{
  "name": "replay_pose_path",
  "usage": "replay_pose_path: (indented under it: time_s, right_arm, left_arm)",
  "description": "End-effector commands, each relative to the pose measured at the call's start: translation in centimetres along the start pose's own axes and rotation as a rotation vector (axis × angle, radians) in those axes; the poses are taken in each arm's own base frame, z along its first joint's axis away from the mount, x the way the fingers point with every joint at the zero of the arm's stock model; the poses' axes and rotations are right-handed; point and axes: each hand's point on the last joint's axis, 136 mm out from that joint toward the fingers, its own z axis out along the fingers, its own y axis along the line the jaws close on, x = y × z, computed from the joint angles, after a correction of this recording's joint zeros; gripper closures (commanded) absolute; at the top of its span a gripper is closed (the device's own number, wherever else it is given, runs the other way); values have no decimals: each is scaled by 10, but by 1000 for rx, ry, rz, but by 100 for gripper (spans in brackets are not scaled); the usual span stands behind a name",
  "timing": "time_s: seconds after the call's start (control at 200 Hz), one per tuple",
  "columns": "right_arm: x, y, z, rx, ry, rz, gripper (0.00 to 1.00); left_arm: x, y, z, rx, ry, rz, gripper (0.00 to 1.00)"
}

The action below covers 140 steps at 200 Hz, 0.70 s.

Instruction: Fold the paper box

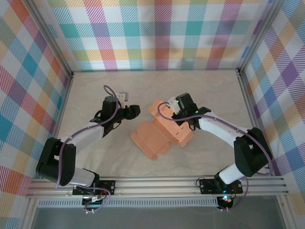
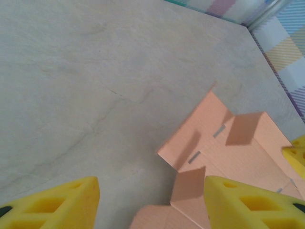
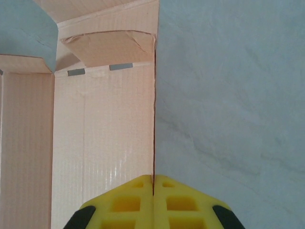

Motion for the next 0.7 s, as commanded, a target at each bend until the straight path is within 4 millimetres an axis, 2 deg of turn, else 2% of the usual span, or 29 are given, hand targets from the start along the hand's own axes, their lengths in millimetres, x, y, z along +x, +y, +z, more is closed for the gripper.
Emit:
replay_pose_path:
  time_s: [0.0,0.19,0.3,0.45,0.57,0.695]
  right_arm:
    - [-14,-8,3,149,-8,-168,100]
    - [-33,-1,9,298,-41,-347,100]
    - [-46,7,9,370,-77,-443,100]
    - [-55,33,12,452,-111,-598,100]
    - [-67,57,7,507,-192,-684,100]
    - [-69,78,7,538,-251,-785,100]
  left_arm:
    - [-5,22,1,-38,-25,-72,40]
    - [-11,47,-2,-83,-33,-138,40]
    - [-11,54,-3,-92,-28,-152,40]
    - [-7,63,-3,-109,-16,-168,40]
    - [-3,69,-5,-122,-12,-184,40]
    - [2,77,-9,-146,-18,-209,40]
